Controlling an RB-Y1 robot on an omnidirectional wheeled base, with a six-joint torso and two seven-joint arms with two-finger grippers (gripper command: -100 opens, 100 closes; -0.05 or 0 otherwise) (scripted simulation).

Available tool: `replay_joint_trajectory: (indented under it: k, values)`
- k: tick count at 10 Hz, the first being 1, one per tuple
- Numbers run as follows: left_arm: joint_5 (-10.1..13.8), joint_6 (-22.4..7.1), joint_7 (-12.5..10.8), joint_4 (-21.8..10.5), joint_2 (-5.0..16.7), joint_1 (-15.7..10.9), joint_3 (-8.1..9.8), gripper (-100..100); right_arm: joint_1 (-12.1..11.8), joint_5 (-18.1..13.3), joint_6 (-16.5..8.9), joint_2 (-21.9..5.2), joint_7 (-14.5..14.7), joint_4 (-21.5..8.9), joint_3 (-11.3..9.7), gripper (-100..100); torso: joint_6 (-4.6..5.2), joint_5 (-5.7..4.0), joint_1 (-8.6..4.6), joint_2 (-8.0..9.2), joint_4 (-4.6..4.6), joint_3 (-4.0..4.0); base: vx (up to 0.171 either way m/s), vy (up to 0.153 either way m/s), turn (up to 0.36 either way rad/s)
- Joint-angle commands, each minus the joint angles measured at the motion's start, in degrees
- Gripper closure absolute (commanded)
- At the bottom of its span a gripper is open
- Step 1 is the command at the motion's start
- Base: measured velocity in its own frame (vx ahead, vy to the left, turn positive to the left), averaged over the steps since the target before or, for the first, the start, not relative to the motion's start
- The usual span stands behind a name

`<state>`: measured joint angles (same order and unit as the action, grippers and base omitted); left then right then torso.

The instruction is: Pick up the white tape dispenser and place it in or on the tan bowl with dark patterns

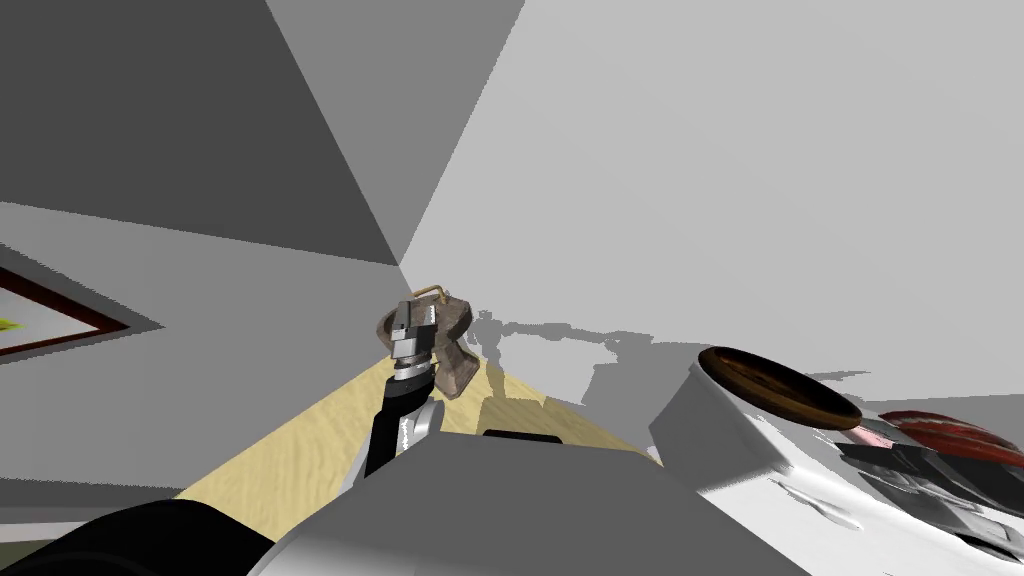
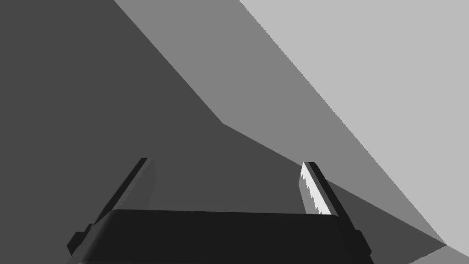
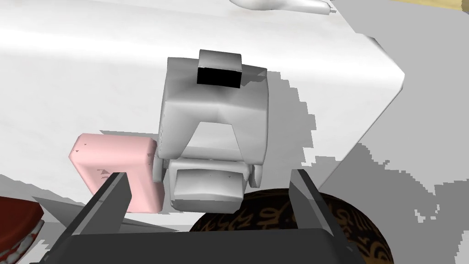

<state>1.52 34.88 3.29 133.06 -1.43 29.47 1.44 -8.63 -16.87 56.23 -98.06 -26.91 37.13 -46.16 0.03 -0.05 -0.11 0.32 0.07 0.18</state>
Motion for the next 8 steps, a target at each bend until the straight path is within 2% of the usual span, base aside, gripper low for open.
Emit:
replay_joint_trajectory:
  k: [1, 2, 3, 4, 5, 6, 7, 8]
  values:
    - [0.00, 0.00, 0.00, 0.00, 0.00, 0.00, 0.00, 0, -2.50, 2.86, -1.24, -0.44, -0.15, 0.99, -0.32, -100, 0.00, 0.00, 0.00, 0.00, 0.00, 0.00, -0.113, -0.032, 0.243]
    - [0.00, 0.00, 0.00, 0.00, 0.00, 0.02, 0.01, 0, -2.50, 4.05, -1.24, -0.44, -0.15, 0.99, -0.32, -100, 0.10, -0.02, -0.06, -0.01, 0.02, 0.01, -0.051, -0.021, 0.018]
    - [0.00, 0.00, 0.00, 0.00, 0.00, 0.02, 0.01, 0, -4.73, 5.70, -3.35, -1.57, -0.36, 2.98, -0.99, -100, 0.14, -0.02, -0.05, -0.14, 0.00, -0.05, -0.137, -0.008, 0.338]
    - [0.00, 0.00, 0.00, 0.00, 0.00, 0.00, 0.00, 0, -6.58, 7.77, -3.35, -1.57, -0.36, 2.98, -0.99, -100, 0.01, 0.00, 0.00, 0.02, 0.00, 0.01, -0.137, -0.021, 0.260]
    - [0.00, 0.00, 0.00, 0.00, 0.00, 0.01, 0.01, 0, -6.58, 9.13, -3.35, -1.57, -0.36, 2.98, -0.99, -100, 0.11, -0.02, -0.04, 0.05, 0.04, 0.05, -0.051, -0.021, 0.009]
    - [0.00, 0.00, 0.00, 0.00, 0.00, 0.03, 0.01, 0, -9.13, 11.03, -5.46, -2.70, -0.57, 4.96, -1.65, -100, 0.16, -0.03, -0.07, -0.12, 0.01, -0.04, -0.102, -0.026, 0.382]
    - [0.00, 0.00, 0.00, 0.00, 0.00, 0.00, 0.00, 0, -10.66, 12.64, -5.46, -2.70, -0.57, 4.96, -1.65, -100, 0.00, -0.02, -0.08, -0.07, -0.01, -0.04, -0.117, -0.028, 0.252]
    - [0.00, 0.00, 0.00, 0.00, 0.00, 0.02, 0.01, 0, -10.66, 14.20, -5.46, -2.70, -0.57, 4.96, -1.65, -100, 0.13, -0.03, -0.10, -0.03, 0.02, 0.00, -0.059, -0.006, -0.031]
